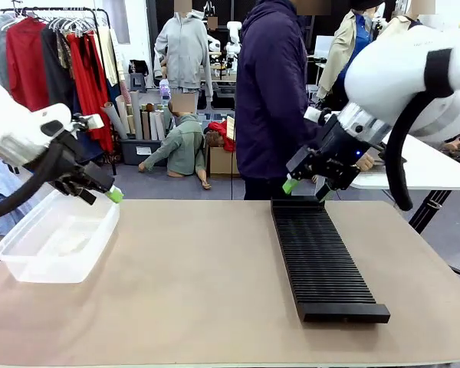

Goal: Sort PCBs into racks and boxes based on the side picked up.
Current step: Pick up the Blank PCB handed by the Human.

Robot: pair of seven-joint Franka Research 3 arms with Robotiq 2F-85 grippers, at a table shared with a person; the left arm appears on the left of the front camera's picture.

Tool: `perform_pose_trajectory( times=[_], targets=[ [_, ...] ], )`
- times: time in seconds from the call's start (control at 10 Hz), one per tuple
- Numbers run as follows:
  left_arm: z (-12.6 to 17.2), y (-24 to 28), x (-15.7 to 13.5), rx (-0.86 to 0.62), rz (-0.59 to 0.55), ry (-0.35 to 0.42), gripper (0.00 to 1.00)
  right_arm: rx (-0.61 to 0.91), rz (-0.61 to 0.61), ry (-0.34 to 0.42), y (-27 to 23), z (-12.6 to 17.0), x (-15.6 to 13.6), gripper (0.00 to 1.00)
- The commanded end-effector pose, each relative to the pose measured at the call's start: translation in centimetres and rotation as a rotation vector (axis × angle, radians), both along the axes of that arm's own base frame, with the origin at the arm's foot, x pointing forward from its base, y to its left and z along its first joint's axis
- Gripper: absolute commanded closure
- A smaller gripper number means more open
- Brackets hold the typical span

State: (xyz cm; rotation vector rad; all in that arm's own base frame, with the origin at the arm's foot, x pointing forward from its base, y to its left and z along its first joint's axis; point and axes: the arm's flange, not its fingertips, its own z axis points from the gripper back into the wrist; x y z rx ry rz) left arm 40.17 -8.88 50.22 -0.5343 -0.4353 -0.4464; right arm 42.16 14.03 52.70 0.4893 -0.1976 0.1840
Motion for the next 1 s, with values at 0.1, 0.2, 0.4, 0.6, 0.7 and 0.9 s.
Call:
perform_pose_trajectory(
  times=[0.1,0.2,0.4,0.6,0.7,0.9],
  targets=[
    [0.6,2.4,1.5,-0.234,-0.072,0.079,0.00,0.235,0.043,0.043,-4.2,1.0,0.3,0.00],
    [0.7,3.1,1.8,-0.288,-0.068,0.083,0.00,0.329,0.065,0.059,-5.7,1.1,0.2,0.00],
    [0.8,4.9,2.1,-0.416,-0.071,0.119,0.00,0.470,0.059,0.019,-8.8,1.3,-0.5,0.00],
    [0.0,6.6,2.0,-0.538,-0.082,0.143,0.00,0.590,0.064,-0.049,-11.4,1.2,-1.6,0.00],
    [-0.5,7.7,1.7,-0.598,-0.079,0.151,0.00,0.639,0.068,-0.080,-12.5,1.0,-2.2,0.00],
    [-0.6,9.8,0.7,-0.717,-0.074,0.122,0.00,0.693,0.058,-0.123,-14.2,0.9,-3.2,0.00]
  ],
)
